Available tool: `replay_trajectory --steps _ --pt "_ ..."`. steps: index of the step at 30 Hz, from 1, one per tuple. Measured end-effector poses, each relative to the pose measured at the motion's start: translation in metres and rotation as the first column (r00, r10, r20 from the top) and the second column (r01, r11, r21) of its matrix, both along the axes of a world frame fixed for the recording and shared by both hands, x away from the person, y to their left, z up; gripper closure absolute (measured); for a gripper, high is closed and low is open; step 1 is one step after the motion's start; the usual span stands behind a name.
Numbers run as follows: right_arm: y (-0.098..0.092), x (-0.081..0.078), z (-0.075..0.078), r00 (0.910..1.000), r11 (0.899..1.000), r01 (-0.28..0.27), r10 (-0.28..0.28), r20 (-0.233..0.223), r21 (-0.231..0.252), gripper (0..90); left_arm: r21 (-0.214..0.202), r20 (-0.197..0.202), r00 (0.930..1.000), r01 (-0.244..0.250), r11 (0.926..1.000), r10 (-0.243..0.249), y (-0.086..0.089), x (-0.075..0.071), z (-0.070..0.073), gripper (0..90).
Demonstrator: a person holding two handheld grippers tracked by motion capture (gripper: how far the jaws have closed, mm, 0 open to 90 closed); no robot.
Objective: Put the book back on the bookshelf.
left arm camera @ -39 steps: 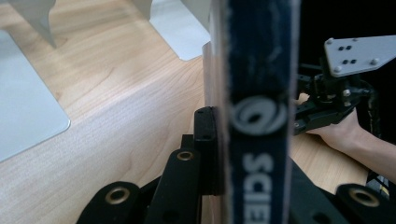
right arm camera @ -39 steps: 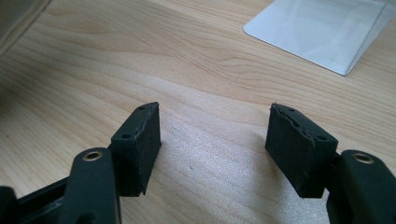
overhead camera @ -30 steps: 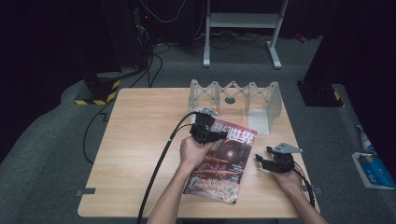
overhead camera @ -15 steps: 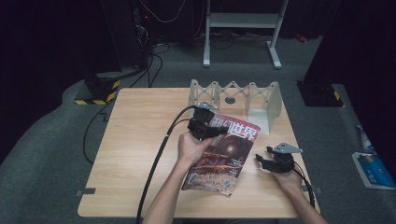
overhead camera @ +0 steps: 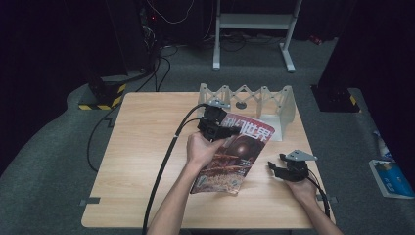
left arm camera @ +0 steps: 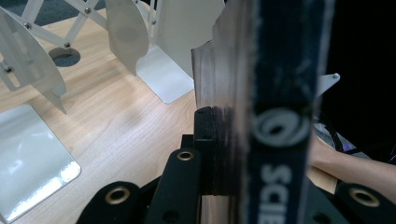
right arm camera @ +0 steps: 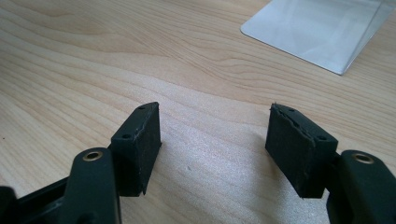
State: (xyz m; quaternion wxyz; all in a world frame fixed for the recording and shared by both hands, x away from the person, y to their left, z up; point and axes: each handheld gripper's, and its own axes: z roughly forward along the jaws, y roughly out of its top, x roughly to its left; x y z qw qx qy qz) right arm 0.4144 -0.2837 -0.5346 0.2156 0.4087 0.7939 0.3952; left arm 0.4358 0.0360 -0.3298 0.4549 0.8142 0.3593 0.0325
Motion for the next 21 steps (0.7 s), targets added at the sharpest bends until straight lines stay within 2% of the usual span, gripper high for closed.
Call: replay_trajectory --steps 12,17,21 --pt "0.0 0.0 0.0 1.0 1.0 0.003 -0.003 0.0 0.0 35.5 0.06 0.01 0.9999 0.005 0.9982 -0.006 -0.011 0.007 0.016 83.5" --pt "0.0 0.0 0.0 1.0 1.0 0.003 -0.003 0.001 -0.001 35.6 0.096 0.015 0.9998 0.012 0.9953 -0.014 -0.015 0.01 0.02 83.5" --pt "0.0 0.0 0.0 1.0 1.0 0.003 -0.003 0.002 -0.001 35.6 0.11 0.015 0.9998 0.012 0.9939 -0.014 -0.017 0.012 0.023 83.5"
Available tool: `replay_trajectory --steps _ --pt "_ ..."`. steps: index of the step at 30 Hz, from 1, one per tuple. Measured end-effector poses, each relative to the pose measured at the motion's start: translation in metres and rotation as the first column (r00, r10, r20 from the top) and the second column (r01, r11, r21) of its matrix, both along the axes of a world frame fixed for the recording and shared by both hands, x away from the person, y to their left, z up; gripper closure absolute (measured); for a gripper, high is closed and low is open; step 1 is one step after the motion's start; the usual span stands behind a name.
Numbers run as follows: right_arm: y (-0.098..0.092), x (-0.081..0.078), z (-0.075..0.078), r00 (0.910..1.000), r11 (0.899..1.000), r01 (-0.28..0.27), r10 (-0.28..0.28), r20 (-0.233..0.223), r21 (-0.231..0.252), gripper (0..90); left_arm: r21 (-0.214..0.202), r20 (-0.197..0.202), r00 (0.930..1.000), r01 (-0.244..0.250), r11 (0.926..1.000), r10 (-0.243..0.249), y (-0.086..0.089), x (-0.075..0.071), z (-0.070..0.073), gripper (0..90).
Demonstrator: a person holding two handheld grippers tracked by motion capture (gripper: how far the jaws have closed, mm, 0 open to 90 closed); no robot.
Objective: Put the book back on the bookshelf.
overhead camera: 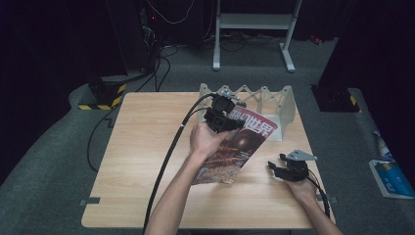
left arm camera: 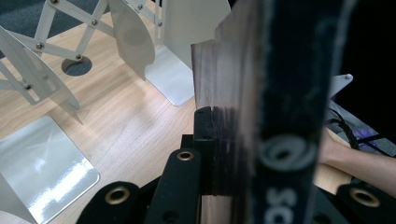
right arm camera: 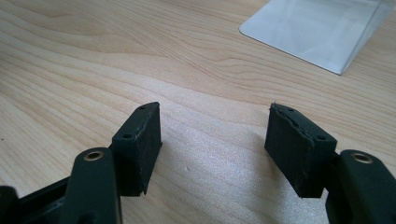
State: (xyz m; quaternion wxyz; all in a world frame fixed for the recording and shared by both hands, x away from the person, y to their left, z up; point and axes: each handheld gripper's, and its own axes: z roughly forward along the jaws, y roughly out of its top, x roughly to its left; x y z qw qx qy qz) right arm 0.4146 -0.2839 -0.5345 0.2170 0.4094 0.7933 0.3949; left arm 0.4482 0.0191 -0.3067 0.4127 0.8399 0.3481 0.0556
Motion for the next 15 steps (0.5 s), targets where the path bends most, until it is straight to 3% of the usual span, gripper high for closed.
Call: replay_trajectory --steps 15 --pt "0.0 -0.001 0.0 1.0 1.0 0.008 -0.008 -0.004 0.004 35.8 0.045 -0.015 0.9999 -0.008 0.999 0.009 -0.001 0.01 0.012 83.4"
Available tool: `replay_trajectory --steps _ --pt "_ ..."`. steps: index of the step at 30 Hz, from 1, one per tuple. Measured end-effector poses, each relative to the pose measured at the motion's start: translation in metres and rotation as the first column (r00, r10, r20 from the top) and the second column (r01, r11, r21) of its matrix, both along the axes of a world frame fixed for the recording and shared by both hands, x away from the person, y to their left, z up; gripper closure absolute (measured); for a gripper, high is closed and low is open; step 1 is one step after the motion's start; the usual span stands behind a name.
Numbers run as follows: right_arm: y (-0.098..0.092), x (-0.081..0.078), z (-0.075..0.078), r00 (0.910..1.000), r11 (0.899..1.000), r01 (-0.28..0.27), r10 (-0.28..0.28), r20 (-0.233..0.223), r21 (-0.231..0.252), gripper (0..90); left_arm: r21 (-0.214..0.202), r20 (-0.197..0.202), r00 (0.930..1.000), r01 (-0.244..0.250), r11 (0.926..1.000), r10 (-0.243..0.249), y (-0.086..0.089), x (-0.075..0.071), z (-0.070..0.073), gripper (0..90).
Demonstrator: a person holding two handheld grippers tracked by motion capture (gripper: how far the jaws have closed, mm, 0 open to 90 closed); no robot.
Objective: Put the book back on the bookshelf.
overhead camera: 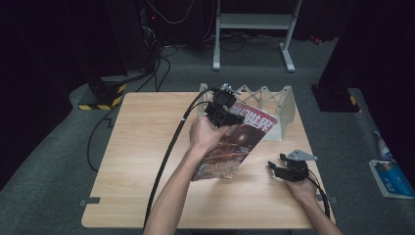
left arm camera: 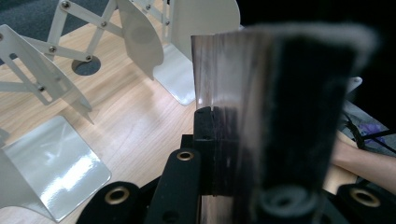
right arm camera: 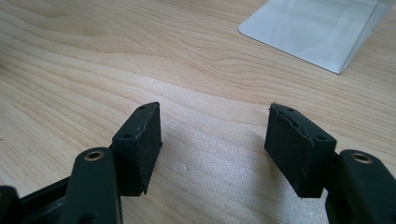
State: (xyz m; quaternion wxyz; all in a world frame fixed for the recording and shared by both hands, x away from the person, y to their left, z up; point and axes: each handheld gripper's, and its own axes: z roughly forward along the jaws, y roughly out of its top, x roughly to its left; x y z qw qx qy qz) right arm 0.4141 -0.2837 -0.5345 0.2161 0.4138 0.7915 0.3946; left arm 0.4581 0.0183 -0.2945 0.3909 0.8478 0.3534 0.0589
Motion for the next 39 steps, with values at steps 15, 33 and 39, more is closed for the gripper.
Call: replay_trajectory --steps 15,33,39 --pt "0.0 0.0 0.0 1.0 1.0 0.002 -0.002 0.0 -0.002 36.1 0.038 -0.006 0.9993 -0.036 0.9986 0.036 0.006 0.011 0.014 83.2" --pt "0.0 0.0 0.001 1.0 1.0 0.005 -0.005 -0.003 -0.002 37.0 0.107 -0.032 0.9968 -0.069 0.9919 0.073 0.01 0.021 0.017 82.8" --pt "-0.001 0.0 0.001 1.0 1.0 0.005 -0.005 -0.004 -0.003 37.1 0.122 -0.037 0.9947 -0.091 0.9884 0.096 0.014 0.025 0.018 82.8"
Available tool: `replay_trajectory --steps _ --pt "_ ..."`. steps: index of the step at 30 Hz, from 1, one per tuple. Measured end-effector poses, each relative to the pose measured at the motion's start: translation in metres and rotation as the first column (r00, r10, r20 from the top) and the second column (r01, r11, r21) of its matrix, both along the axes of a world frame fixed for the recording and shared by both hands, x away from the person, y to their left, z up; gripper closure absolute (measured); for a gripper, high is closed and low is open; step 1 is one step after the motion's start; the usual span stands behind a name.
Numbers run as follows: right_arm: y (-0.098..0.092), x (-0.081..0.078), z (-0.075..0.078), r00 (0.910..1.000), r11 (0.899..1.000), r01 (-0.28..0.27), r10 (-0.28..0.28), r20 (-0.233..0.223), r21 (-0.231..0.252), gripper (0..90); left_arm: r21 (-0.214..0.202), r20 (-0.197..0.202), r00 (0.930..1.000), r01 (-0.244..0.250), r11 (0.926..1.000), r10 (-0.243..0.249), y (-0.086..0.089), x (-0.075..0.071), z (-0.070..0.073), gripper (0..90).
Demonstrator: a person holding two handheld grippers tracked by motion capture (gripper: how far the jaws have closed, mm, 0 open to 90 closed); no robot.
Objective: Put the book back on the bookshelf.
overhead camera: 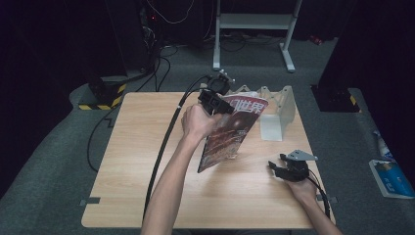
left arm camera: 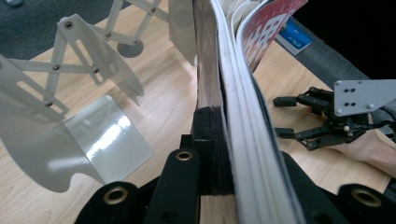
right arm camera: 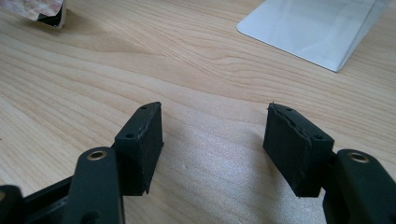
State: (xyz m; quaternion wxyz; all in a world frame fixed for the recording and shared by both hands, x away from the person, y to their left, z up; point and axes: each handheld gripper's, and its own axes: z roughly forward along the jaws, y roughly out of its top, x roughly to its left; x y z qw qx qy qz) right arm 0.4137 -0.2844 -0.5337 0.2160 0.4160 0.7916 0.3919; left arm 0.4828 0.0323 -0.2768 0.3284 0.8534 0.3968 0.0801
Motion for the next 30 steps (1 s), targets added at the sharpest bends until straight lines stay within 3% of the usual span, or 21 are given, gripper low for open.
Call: replay_trajectory --steps 23,30 --pt "0.0 0.0 0.0 1.0 1.0 0.004 -0.004 -0.001 -0.003 37.3 -0.05 0.003 0.9959 -0.09 0.9947 0.09 0.025 0.008 0.002 83.3" --pt "-0.001 0.0 0.0 1.0 1.0 0.005 -0.005 0.001 -0.006 37.4 -0.109 0.008 0.9891 -0.145 0.9834 0.147 0.041 0.012 0.001 83.3"
